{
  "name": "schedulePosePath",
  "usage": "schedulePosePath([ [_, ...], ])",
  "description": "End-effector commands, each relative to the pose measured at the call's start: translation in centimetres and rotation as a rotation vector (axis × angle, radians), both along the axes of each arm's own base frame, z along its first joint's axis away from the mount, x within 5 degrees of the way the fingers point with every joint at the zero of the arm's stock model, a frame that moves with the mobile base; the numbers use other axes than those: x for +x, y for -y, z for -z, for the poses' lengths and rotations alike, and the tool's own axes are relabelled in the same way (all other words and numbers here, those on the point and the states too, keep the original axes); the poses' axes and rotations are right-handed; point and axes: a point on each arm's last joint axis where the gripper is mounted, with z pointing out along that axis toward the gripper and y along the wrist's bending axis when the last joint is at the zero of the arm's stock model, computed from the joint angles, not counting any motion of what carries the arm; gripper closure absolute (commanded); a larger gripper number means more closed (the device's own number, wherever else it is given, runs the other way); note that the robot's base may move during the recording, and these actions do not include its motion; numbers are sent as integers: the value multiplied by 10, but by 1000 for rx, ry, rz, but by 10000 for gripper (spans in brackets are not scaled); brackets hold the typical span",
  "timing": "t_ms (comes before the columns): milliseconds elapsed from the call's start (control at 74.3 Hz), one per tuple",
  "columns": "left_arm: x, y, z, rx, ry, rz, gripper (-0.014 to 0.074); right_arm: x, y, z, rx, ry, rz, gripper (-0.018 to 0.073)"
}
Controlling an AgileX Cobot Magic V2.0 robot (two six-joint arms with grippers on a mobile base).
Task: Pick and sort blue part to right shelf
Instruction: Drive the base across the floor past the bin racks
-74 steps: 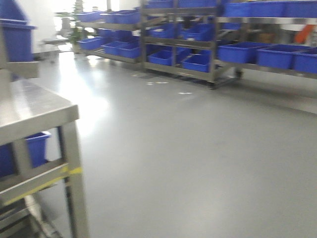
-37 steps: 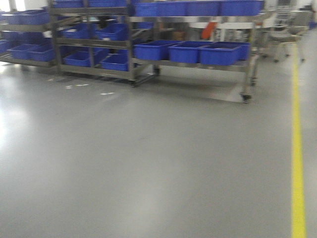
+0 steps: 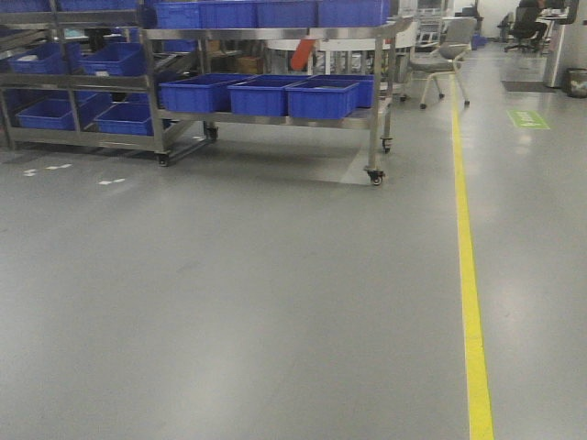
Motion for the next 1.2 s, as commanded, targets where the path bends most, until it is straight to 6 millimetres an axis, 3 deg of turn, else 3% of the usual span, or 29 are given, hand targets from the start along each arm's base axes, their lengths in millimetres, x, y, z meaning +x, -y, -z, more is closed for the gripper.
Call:
schedulePosePath([
  [0,-2,0,-16,-25,96,12,283,-1,0,-16,-5,107,-6,223],
  [1185,-2,0,-16,-25,96,12,283,-1,0,-16,-5,107,-6,223],
])
